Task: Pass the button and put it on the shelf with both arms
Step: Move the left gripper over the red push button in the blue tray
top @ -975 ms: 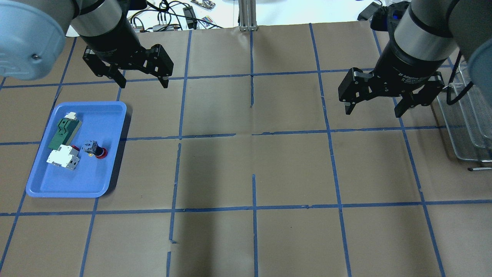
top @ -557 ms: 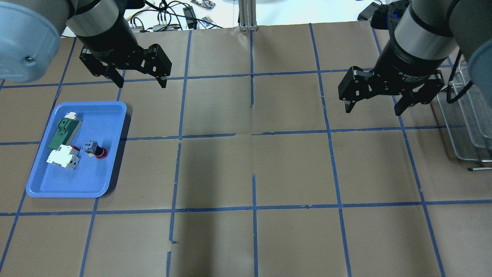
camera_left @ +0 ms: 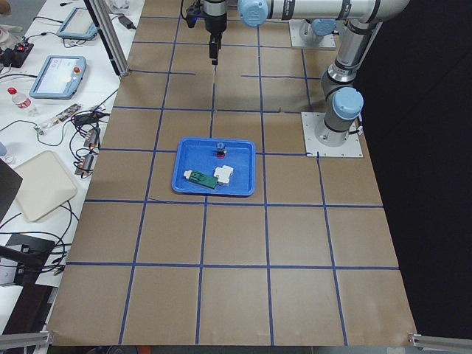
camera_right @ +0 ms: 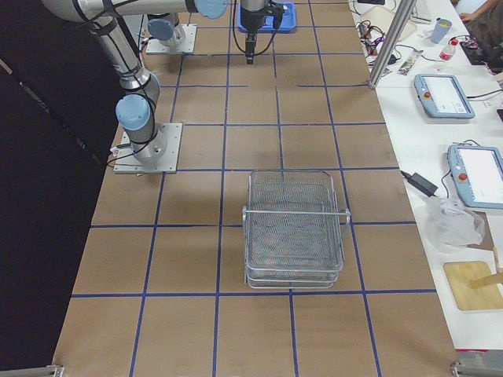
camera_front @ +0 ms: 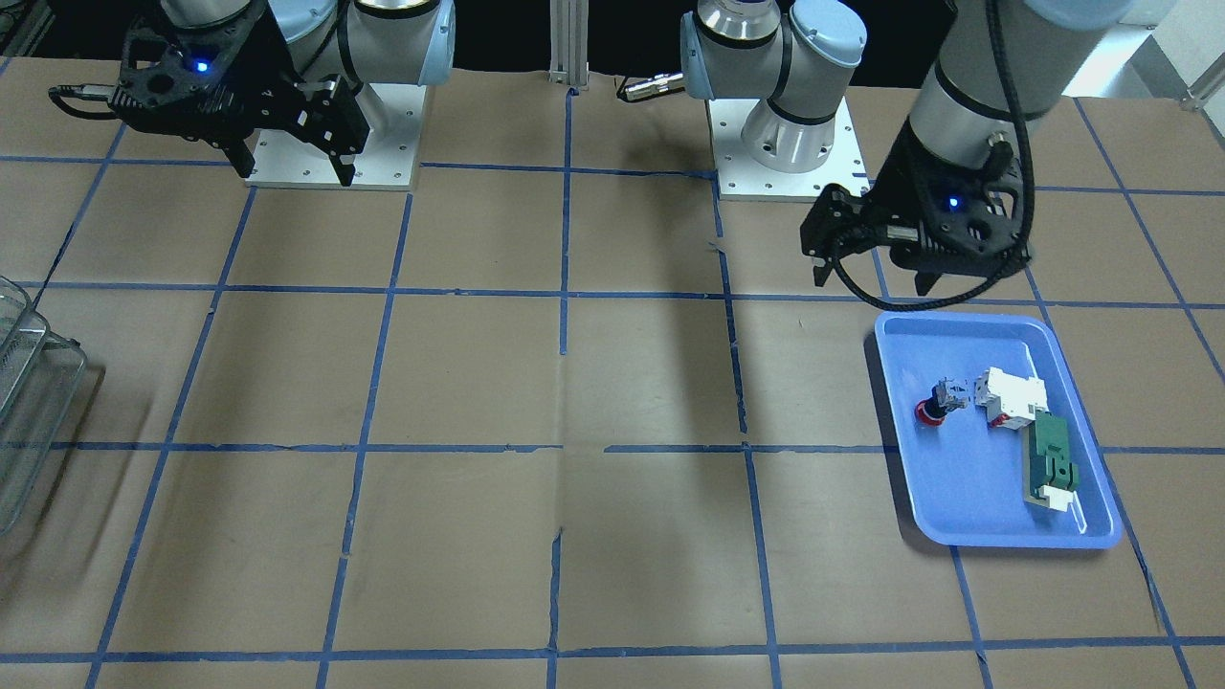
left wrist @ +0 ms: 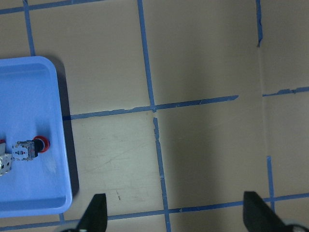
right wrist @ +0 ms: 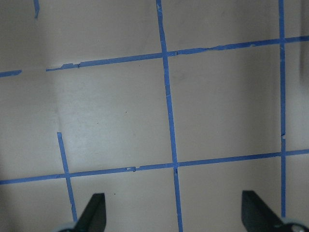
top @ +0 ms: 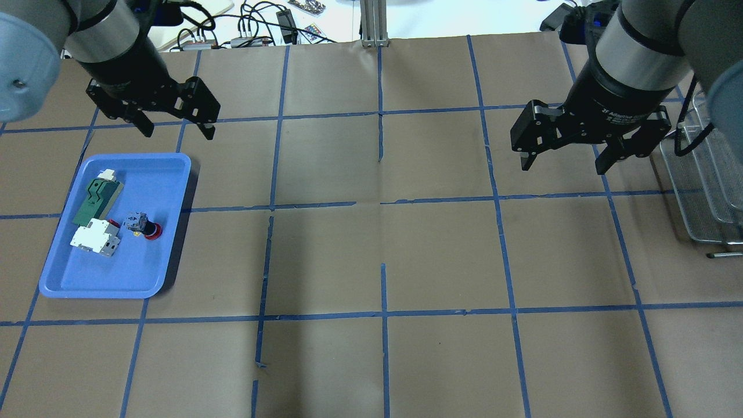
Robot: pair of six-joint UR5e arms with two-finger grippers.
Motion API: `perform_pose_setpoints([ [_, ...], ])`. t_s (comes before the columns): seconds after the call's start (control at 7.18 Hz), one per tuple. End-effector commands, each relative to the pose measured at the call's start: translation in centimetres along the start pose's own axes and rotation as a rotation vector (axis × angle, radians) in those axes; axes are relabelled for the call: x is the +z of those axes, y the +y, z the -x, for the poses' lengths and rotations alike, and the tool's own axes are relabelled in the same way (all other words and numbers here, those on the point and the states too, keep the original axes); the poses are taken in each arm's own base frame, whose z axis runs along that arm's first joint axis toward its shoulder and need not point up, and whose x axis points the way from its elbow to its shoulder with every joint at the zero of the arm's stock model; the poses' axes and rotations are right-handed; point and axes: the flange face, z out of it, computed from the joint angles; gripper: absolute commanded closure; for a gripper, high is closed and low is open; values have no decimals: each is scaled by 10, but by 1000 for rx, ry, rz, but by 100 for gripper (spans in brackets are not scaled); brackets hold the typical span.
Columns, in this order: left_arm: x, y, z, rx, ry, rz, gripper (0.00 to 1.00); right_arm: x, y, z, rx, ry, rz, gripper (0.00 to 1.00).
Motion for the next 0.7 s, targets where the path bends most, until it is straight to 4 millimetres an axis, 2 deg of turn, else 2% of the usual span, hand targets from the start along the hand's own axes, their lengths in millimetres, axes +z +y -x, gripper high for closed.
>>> perform_pose_setpoints([
  [0.0, 55, -7, 96, 32, 21, 35, 0, 0, 0, 1, -5, -1, -2, 0],
  [0.14, 80, -3, 127, 41, 7, 7, 0, 0, 0, 1, -5, -1, 0, 0],
  [0.28, 110, 3, 147, 76, 10, 11, 0, 1, 1, 2, -3, 0, 6, 0],
  [0.56, 176, 22, 200, 50, 13, 1, 0, 1, 1, 1, -5, 1, 7, 0],
])
